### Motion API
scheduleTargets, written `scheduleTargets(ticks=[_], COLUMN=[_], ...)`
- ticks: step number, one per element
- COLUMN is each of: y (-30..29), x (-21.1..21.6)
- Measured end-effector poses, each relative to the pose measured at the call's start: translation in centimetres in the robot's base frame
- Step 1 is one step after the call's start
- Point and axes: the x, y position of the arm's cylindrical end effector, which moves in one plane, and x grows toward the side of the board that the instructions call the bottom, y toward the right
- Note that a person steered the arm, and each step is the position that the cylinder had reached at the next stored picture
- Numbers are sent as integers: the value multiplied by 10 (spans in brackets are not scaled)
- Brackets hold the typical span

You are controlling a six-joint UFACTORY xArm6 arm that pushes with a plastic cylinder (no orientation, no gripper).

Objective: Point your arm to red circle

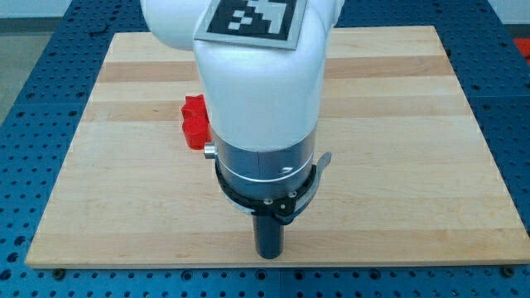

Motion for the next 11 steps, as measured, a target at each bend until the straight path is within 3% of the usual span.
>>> scheduleTargets(ticks=[2, 4, 6, 11], y=[5, -87, -130, -113], x=[-11, -23, -87, -147])
